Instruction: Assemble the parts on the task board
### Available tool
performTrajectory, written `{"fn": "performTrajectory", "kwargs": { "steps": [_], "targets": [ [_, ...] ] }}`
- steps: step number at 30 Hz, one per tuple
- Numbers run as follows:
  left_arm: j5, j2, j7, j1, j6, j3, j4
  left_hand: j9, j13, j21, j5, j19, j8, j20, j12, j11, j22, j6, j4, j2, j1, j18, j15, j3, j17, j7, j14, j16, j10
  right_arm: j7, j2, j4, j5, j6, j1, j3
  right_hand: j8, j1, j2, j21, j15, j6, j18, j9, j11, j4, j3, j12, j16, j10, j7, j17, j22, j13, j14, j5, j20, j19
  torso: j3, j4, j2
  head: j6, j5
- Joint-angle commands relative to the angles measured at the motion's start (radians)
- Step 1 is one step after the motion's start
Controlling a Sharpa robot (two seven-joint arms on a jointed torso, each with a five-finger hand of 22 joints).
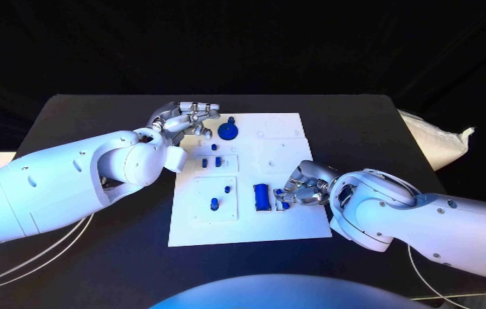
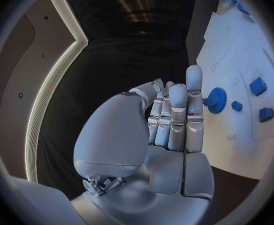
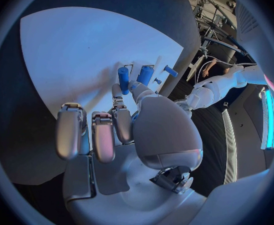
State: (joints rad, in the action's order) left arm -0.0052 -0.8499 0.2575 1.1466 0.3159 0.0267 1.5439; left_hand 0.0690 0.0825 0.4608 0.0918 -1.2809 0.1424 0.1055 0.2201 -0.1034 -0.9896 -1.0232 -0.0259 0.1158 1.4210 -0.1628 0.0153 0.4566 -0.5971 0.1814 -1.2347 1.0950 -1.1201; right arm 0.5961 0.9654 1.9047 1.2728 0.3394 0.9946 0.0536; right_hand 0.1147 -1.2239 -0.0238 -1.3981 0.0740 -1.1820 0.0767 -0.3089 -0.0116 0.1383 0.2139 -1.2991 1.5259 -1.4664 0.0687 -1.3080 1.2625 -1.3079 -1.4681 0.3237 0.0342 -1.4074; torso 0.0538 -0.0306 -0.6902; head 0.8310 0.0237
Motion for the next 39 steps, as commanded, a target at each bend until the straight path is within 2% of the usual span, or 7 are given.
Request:
{"fn": "performTrajectory", "kwargs": {
  "steps": [1,5,10,16,30,33,39],
  "targets": [
    [-0.002,0.002,0.001,0.000,-0.020,-0.001,0.003,0.001,0.001,-0.004,-0.002,-0.001,0.007,0.006,0.004,-0.001,0.001,0.008,0.008,-0.001,-0.002,-0.019,0.000,0.001,0.003,0.000,0.005,-0.001,0.008,0.008,-0.005,-0.001,0.012,-0.027,-0.002,0.000,0.004,0.010,-0.001,-0.003,0.008,-0.023,-0.008,-0.002,-0.009,0.004,-0.001,0.004,0.004,-0.002,-0.015,-0.190,-0.002,-0.068,-0.088,0.002,-0.003,-0.003,-0.0003,-0.0006,-0.001,0.002,-0.003],
    [-0.002,0.002,0.000,0.000,-0.021,-0.001,0.003,0.001,0.001,-0.004,-0.002,-0.001,0.007,0.006,0.005,-0.001,0.002,0.009,0.008,-0.001,-0.002,-0.019,0.000,0.001,0.003,0.000,0.005,-0.001,0.008,0.008,-0.009,-0.003,0.015,-0.029,-0.003,0.000,0.007,0.014,0.000,-0.003,0.009,-0.026,-0.008,-0.006,-0.011,0.009,-0.005,0.011,0.003,-0.001,-0.017,-0.189,-0.002,-0.064,-0.088,0.002,-0.005,-0.002,-0.0002,0.0002,-0.001,0.003,-0.008],
    [-0.002,0.002,-0.002,0.000,-0.022,-0.001,0.003,0.001,0.001,-0.004,-0.002,-0.001,0.007,0.006,0.005,-0.001,0.002,0.009,0.008,-0.001,-0.002,-0.019,0.000,0.001,0.003,0.000,0.005,-0.001,0.008,0.009,-0.012,-0.005,0.024,-0.033,-0.003,0.000,0.012,0.025,-0.001,-0.002,0.011,-0.028,-0.008,-0.012,-0.013,0.019,-0.014,0.015,0.003,-0.001,-0.019,-0.189,-0.003,-0.061,-0.088,0.001,-0.007,-0.002,0.0005,0.0012,0.000,0.004,-0.007],
    [-0.002,0.002,-0.003,0.000,-0.022,-0.001,0.002,0.001,0.001,-0.004,-0.002,-0.001,0.007,0.006,0.005,-0.001,0.002,0.009,0.008,-0.001,-0.002,-0.019,0.000,0.001,0.003,0.000,0.005,-0.001,0.008,0.009,-0.013,-0.009,0.031,-0.041,-0.003,0.000,0.024,0.047,-0.008,-0.001,0.015,-0.033,-0.008,-0.026,-0.016,0.041,-0.046,-0.001,0.001,-0.009,-0.023,-0.186,-0.005,-0.073,-0.087,0.029,-0.010,-0.002,0.0006,-0.0002,0.000,0.004,-0.009],
    [-0.002,0.002,-0.006,0.000,-0.024,-0.001,0.002,0.001,0.001,-0.005,-0.003,-0.001,0.008,0.006,0.006,-0.001,0.002,0.009,0.008,-0.001,-0.003,-0.018,0.001,0.000,0.004,0.001,0.005,-0.002,0.009,0.004,-0.017,-0.005,0.035,-0.061,-0.004,0.000,0.040,0.067,-0.024,0.000,0.018,-0.034,-0.008,-0.045,-0.020,0.068,-0.100,-0.007,0.001,-0.012,-0.027,-0.186,-0.004,-0.079,-0.087,0.030,-0.014,-0.003,0.0000,-0.0003,0.000,0.005,-0.010],
    [-0.002,0.002,-0.007,0.000,-0.024,-0.001,0.002,0.001,0.001,-0.005,-0.003,-0.001,0.008,0.006,0.006,-0.001,0.002,0.009,0.008,-0.001,-0.003,-0.018,0.001,0.000,0.004,0.001,0.005,-0.002,0.009,0.003,-0.016,-0.004,0.036,-0.060,-0.004,0.000,0.046,0.076,-0.025,0.001,0.018,-0.033,-0.008,-0.052,-0.020,0.083,-0.125,-0.009,0.001,-0.013,-0.028,-0.186,-0.004,-0.081,-0.087,0.001,-0.014,-0.003,-0.0004,-0.0008,0.001,0.006,-0.010],
    [-0.002,0.003,-0.007,0.000,-0.025,-0.001,0.001,0.001,0.001,-0.005,-0.003,-0.001,0.008,0.006,0.006,-0.001,0.002,0.009,0.008,-0.001,-0.003,-0.018,0.001,0.000,0.004,0.001,0.005,-0.002,0.009,0.001,-0.011,-0.001,0.040,-0.053,-0.004,0.000,0.057,0.085,-0.022,0.001,0.018,-0.027,-0.008,-0.067,-0.020,0.121,-0.183,-0.011,0.001,-0.015,-0.029,-0.186,-0.003,-0.085,-0.087,-0.113,-0.015,-0.004,-0.0007,-0.0012,0.001,0.004,-0.009]
  ]
}}
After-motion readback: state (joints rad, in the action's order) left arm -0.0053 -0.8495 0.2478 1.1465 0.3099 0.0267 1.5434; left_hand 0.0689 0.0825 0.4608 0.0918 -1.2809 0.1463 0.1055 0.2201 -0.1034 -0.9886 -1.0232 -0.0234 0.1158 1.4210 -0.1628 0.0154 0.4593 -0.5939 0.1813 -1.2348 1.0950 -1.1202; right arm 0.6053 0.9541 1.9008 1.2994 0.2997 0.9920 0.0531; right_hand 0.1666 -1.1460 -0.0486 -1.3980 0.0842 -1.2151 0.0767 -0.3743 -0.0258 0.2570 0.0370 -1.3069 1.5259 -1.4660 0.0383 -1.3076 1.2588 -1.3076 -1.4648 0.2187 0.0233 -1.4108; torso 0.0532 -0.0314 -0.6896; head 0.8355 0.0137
